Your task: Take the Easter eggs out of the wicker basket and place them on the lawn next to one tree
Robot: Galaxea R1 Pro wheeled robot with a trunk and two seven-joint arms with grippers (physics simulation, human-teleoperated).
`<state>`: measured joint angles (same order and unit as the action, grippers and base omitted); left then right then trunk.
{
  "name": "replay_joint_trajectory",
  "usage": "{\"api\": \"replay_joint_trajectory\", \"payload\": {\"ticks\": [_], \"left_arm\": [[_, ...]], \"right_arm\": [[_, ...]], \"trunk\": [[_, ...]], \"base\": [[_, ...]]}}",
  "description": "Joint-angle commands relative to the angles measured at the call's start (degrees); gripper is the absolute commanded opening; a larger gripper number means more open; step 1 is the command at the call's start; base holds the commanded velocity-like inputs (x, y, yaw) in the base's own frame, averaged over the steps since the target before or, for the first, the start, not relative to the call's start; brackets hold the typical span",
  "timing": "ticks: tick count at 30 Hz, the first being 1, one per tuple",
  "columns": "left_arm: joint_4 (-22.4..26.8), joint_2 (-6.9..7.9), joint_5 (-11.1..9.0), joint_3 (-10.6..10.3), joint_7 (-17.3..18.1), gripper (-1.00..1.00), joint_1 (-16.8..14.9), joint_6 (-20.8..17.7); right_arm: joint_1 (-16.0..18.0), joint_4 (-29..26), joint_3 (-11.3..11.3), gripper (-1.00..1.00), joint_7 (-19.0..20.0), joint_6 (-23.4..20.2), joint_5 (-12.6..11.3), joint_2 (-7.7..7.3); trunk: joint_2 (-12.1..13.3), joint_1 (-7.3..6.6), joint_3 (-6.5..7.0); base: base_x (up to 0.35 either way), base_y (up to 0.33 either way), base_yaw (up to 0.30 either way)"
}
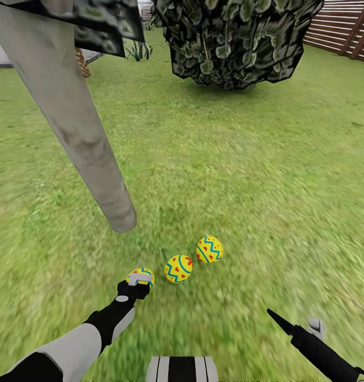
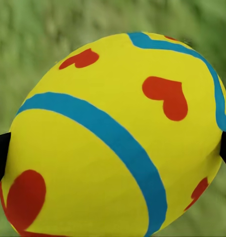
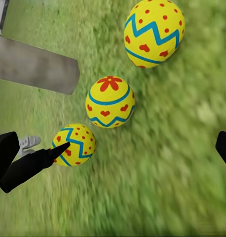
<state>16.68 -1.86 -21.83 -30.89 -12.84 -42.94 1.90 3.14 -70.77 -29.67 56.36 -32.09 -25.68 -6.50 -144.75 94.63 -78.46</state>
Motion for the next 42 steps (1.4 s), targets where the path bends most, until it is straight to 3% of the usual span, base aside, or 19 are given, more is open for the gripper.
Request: {"api": "replay_joint_trajectory", "payload": {"ticks": [1,6,37,42], "left_arm": [[0.0,0.02,-0.5,-0.5,-0.3,-1.00,0.0,0.2],[0.1,0.02,-0.5,-0.5,-0.4,-1.00,0.0,0.2],[1.0,0.10,-0.5,-0.3,-1.0,-1.00,0.0,0.4],[1.0,0.10,-0.5,-0.3,-1.0,-1.00,0.0,0.4]], "right_arm": [[0.0,0.0,0.0,1.00,0.1,-0.4,-0.3,0.00],[0.0,0.0,0.0,1.00,0.1,-0.4,-0.3,0.00],[0.0,0.0,-0.2,1.00,0.2,-0.4,-0.3,-0.04],[0.0,0.0,-0.3,1.00,0.2,-0.4,-0.4,-0.02]], "trunk": [[0.0,0.01,-0.26],[-0.1,0.14,-1.37],[-0.1,0.14,-1.37],[-0.2,0.27,-2.48]], "base": [[0.000,0.000,0.000],[0.000,0.000,0.000],[0.083,0.000,0.000],[0.000,0.000,0.000]]}}
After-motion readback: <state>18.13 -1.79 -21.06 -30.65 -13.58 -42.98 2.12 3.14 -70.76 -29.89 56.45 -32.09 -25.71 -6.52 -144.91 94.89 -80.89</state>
